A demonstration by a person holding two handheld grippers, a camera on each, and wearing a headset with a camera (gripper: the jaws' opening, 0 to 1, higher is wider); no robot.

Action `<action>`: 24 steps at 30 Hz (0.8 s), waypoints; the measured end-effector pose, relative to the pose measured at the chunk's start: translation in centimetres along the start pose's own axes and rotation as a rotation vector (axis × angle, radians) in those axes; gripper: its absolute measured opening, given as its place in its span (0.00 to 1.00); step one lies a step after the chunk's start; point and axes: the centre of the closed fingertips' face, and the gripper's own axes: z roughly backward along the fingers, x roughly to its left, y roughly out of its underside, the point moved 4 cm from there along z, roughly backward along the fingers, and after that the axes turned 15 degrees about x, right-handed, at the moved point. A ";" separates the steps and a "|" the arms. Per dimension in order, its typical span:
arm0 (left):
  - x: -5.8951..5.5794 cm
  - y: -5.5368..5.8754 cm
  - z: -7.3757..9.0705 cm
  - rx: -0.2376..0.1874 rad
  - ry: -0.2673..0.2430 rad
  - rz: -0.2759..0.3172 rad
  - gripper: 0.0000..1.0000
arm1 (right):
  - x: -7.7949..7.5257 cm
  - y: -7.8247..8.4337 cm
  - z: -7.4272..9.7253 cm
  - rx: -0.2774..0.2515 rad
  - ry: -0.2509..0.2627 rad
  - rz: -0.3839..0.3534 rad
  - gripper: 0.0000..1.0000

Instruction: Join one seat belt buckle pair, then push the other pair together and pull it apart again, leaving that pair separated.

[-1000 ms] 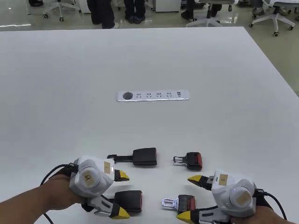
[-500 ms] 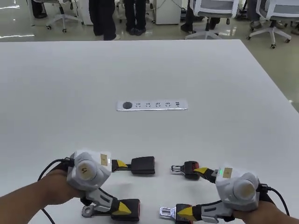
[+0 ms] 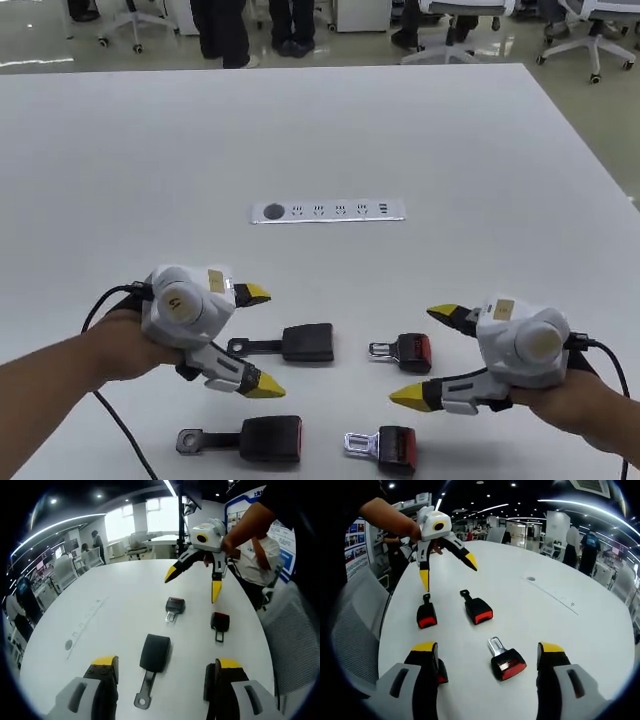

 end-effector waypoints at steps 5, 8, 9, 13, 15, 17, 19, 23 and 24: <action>0.9 -0.2 -0.6 0.001 0.004 0.000 0.81 | -1.4 0.2 -0.5 0.014 -0.013 0.000 0.79; 1.8 0.3 -1.4 0.008 0.008 0.002 0.80 | -1.6 0.4 -0.9 0.029 -0.027 0.006 0.79; 1.8 -0.1 -1.2 0.009 0.011 0.002 0.80 | -1.7 0.4 -0.9 0.030 -0.030 0.008 0.79; 1.9 0.2 -2.6 0.023 0.026 -0.003 0.79 | -2.2 0.9 -1.8 0.045 -0.068 0.001 0.78; 2.2 0.8 -3.7 0.026 0.036 -0.002 0.78 | -2.4 1.3 -2.5 0.057 -0.087 0.000 0.78; 2.2 0.8 -4.3 0.036 0.046 -0.002 0.78 | -2.2 1.3 -2.8 0.070 -0.099 0.013 0.77; 2.2 0.6 -4.4 0.041 0.050 -0.007 0.78 | -2.4 2.0 -3.6 0.087 -0.123 0.012 0.77; 2.5 0.6 -5.3 0.048 0.062 0.000 0.74 | -2.9 2.7 -4.3 0.112 -0.145 0.015 0.75; 2.7 0.9 -5.8 0.056 0.065 -0.001 0.73 | -2.8 2.6 -4.2 0.113 -0.146 0.017 0.74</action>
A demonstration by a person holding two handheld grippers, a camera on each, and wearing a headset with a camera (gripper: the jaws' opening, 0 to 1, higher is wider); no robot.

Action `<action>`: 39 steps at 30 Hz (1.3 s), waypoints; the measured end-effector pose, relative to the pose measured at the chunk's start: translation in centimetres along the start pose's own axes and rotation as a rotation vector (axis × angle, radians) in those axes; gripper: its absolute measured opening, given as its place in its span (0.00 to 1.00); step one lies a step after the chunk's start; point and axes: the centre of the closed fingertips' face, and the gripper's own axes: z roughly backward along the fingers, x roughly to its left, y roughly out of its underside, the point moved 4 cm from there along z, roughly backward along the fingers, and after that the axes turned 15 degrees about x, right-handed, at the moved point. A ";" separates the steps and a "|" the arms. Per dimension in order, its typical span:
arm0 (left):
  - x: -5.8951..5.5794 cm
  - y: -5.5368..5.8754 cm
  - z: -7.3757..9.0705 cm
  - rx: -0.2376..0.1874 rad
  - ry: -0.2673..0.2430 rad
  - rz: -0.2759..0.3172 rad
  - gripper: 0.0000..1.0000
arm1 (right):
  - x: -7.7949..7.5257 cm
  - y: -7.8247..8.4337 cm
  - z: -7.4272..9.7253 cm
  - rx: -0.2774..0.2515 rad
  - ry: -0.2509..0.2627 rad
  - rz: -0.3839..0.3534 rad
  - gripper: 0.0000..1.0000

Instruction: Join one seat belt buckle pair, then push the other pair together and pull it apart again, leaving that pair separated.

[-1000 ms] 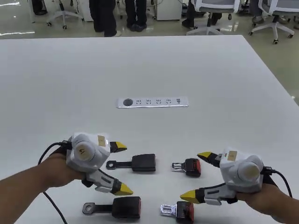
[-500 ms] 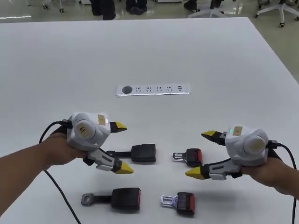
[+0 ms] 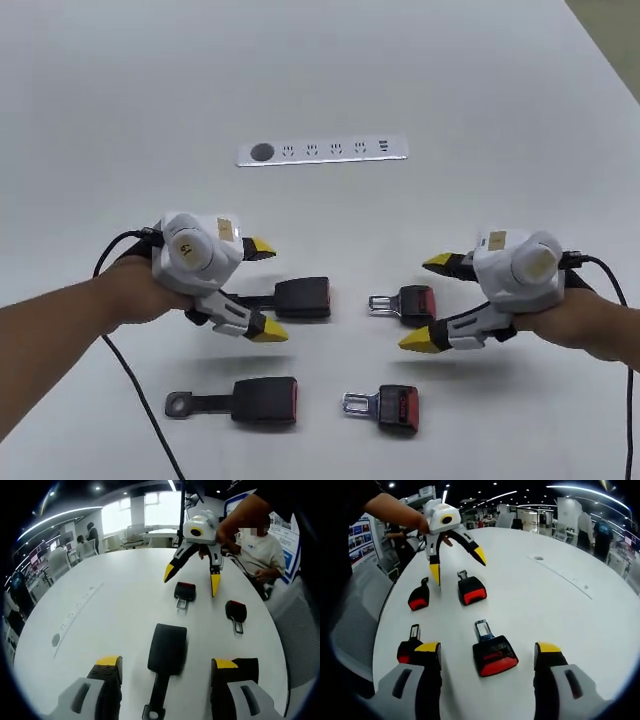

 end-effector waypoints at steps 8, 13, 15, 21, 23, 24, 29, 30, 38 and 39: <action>0.3 0.4 -1.7 0.025 0.032 -0.016 0.69 | -0.7 0.9 -0.5 0.031 -0.033 0.015 0.69; 0.8 0.8 -2.4 0.036 0.034 -0.044 0.61 | -1.0 1.2 -0.5 0.028 -0.039 0.037 0.66; 0.9 1.0 -2.6 0.037 0.037 -0.048 0.59 | -1.2 1.4 -0.5 0.029 -0.044 0.040 0.64; 1.0 0.9 -2.9 0.027 0.049 -0.077 0.55 | -1.2 1.4 -0.5 0.035 -0.054 0.061 0.56; 0.8 0.9 -2.9 0.029 0.061 -0.091 0.50 | -1.1 1.4 -0.6 0.036 -0.058 0.063 0.54; 0.8 0.8 -2.9 0.028 0.064 -0.103 0.48 | -1.2 1.3 -0.7 0.039 -0.058 0.068 0.53; 1.1 0.9 -2.6 0.028 0.071 -0.122 0.33 | -0.8 1.3 -0.8 0.056 -0.057 0.104 0.46; 1.4 0.8 -2.5 0.022 0.062 -0.135 0.33 | -1.0 1.2 -0.9 0.064 -0.049 0.119 0.44; 0.6 0.8 -2.2 0.033 0.089 -0.179 0.33 | -1.0 1.3 -0.6 0.088 -0.071 0.162 0.34; 0.6 0.7 -2.2 0.034 0.091 -0.184 0.33 | -1.1 1.3 -0.6 0.083 -0.078 0.165 0.34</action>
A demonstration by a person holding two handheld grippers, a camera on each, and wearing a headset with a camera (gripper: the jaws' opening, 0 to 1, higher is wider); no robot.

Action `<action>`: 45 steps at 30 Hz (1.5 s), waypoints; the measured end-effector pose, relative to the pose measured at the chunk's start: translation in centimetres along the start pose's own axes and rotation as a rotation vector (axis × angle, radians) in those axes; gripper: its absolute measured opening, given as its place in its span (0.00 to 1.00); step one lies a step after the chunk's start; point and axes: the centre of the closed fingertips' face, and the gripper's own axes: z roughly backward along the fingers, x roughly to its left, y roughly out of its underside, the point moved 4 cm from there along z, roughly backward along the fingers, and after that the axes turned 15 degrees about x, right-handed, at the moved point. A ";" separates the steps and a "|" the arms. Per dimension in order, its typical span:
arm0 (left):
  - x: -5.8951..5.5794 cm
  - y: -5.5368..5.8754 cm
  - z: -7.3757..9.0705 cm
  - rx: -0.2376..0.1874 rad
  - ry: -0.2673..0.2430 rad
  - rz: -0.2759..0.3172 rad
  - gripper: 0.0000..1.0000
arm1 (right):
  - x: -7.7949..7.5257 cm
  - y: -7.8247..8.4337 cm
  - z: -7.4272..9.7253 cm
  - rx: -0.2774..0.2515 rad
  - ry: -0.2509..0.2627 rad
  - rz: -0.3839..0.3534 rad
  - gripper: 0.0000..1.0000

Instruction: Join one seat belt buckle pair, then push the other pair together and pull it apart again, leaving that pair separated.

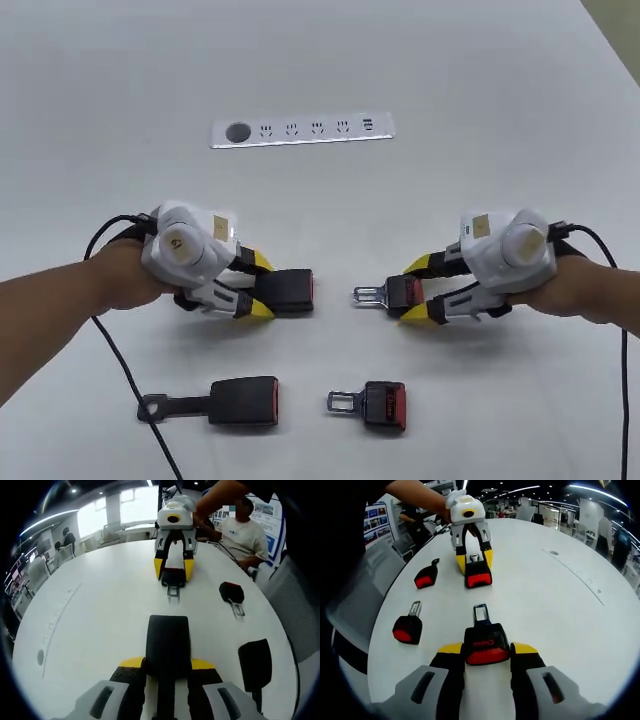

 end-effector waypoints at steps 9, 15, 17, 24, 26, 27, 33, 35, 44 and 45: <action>-0.6 -0.1 -0.2 -0.001 0.016 -0.004 0.32 | 0.2 -0.1 0.1 -0.015 -0.017 0.013 0.33; -0.7 -0.2 -0.3 0.009 0.018 0.002 0.32 | 0.4 -0.2 0.3 -0.018 -0.014 0.007 0.33; -0.7 -0.2 -0.3 0.013 0.018 0.003 0.32 | 0.4 -0.2 0.3 -0.021 -0.013 0.003 0.33; -0.4 -0.2 -0.5 0.028 0.021 0.011 0.32 | 0.0 -0.6 -0.2 -0.044 -0.004 -0.018 0.33; -0.3 -0.2 -0.6 0.031 0.022 0.012 0.32 | -0.1 -0.7 -0.4 -0.048 -0.004 -0.018 0.33; -0.4 -0.2 -0.6 0.032 0.022 0.014 0.32 | -0.2 -0.7 -0.6 -0.049 -0.004 -0.018 0.33; -0.3 -0.3 -0.6 0.041 0.019 0.024 0.32 | -0.4 -1.3 -1.2 -0.064 -0.002 -0.019 0.33; -0.2 -0.2 -0.6 0.041 0.020 0.026 0.32 | -0.4 -1.5 -1.4 -0.068 -0.003 -0.019 0.33; 0.0 -0.2 -0.6 0.051 0.021 0.029 0.32 | -0.1 -2.6 -2.1 -0.088 -0.003 -0.010 0.33; 0.0 -0.2 -0.6 0.052 0.021 0.029 0.32 | -0.1 -2.8 -2.1 -0.089 -0.003 -0.011 0.33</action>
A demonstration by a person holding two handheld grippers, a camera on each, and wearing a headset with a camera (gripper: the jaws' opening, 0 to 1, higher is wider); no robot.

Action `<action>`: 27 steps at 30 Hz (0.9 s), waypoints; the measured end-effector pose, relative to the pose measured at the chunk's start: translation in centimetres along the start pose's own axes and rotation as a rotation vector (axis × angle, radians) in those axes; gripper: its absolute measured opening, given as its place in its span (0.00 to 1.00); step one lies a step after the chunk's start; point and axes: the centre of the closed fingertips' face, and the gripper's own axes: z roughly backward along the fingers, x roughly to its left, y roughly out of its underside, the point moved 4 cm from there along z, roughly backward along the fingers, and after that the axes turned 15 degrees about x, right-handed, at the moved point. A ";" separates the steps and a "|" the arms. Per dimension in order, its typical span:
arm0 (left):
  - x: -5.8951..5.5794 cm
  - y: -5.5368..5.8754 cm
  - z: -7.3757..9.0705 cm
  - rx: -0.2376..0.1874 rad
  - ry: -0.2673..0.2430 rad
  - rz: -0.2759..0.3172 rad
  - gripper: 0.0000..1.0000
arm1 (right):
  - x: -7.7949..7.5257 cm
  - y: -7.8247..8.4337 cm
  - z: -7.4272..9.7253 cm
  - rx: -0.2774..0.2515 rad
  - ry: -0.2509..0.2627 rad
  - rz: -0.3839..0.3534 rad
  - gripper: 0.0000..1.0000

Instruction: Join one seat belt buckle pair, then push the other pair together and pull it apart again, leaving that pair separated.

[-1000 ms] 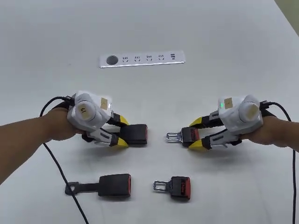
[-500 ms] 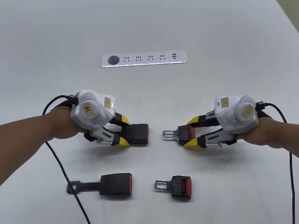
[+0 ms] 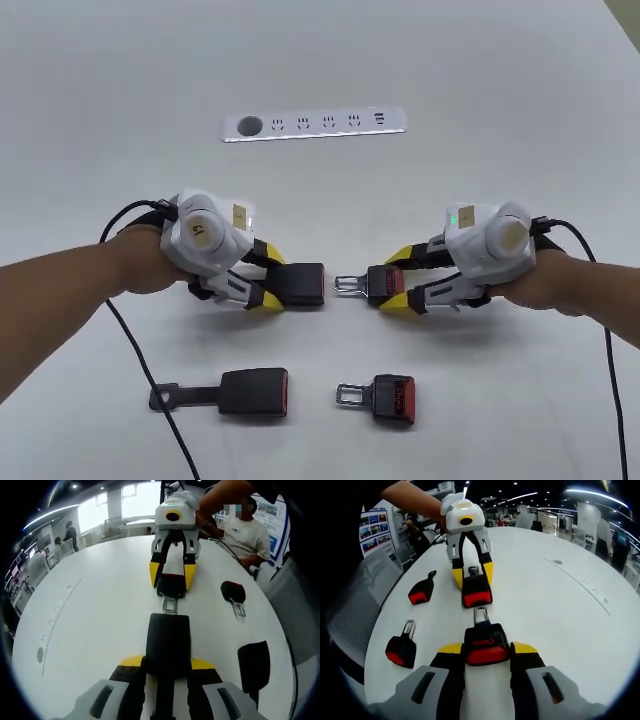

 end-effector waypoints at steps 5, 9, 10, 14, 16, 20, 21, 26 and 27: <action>0.1 0.0 0.0 0.008 -0.001 0.001 0.32 | 0.3 -0.5 -0.4 -0.009 -0.006 0.004 0.33; 0.0 0.0 0.0 0.010 -0.003 0.002 0.32 | 0.4 -1.2 -0.7 -0.011 -0.010 0.017 0.33; 0.0 0.0 0.0 0.010 -0.003 0.002 0.32 | 0.3 -1.2 -0.7 -0.012 -0.013 0.015 0.33; 0.1 -0.1 -0.1 0.018 -0.002 -0.005 0.32 | 0.5 -1.6 -0.9 -0.013 -0.018 0.021 0.33; 0.1 -0.1 -0.1 0.020 0.000 -0.009 0.32 | 0.5 -1.9 -1.1 -0.012 -0.022 0.028 0.33; 0.0 -0.2 -0.1 0.024 0.002 -0.016 0.32 | 0.7 -2.2 -1.2 -0.010 -0.028 0.037 0.33; 0.0 -0.2 -0.2 0.024 0.002 -0.015 0.32 | 0.7 -2.2 -1.3 -0.009 -0.028 0.037 0.33; 0.2 0.1 -0.6 0.036 0.002 -0.012 0.32 | 0.8 -2.3 -1.4 0.001 -0.027 0.034 0.33; 0.2 0.0 -0.6 0.038 0.001 -0.013 0.32 | 0.8 -2.3 -1.4 0.001 -0.026 0.035 0.33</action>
